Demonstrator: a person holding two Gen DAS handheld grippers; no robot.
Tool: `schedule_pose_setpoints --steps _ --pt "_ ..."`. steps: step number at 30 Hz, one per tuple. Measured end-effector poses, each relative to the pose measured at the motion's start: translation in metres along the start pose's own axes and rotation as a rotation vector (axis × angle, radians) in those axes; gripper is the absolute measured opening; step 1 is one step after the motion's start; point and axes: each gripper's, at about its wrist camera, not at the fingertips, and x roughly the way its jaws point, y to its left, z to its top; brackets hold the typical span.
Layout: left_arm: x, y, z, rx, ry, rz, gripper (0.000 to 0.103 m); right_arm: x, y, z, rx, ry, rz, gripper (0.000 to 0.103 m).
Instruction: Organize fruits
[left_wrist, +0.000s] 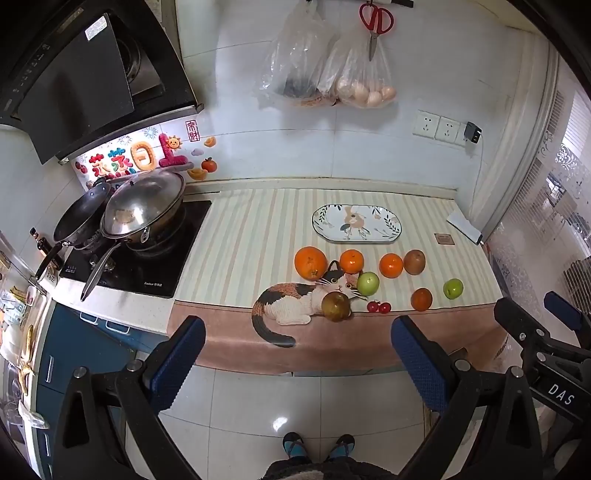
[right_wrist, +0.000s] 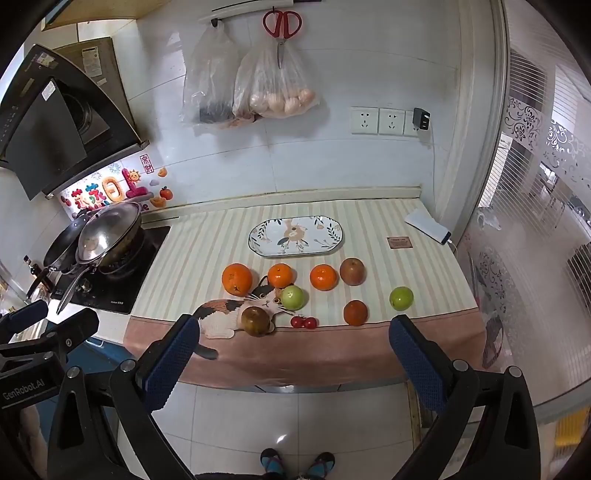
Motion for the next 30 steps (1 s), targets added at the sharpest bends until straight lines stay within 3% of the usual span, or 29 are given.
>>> schedule_pose_setpoints --steps 30 --pt "0.0003 0.0000 0.0004 -0.001 0.006 0.002 0.103 0.0033 0.0013 0.0029 0.003 0.002 0.003 0.103"
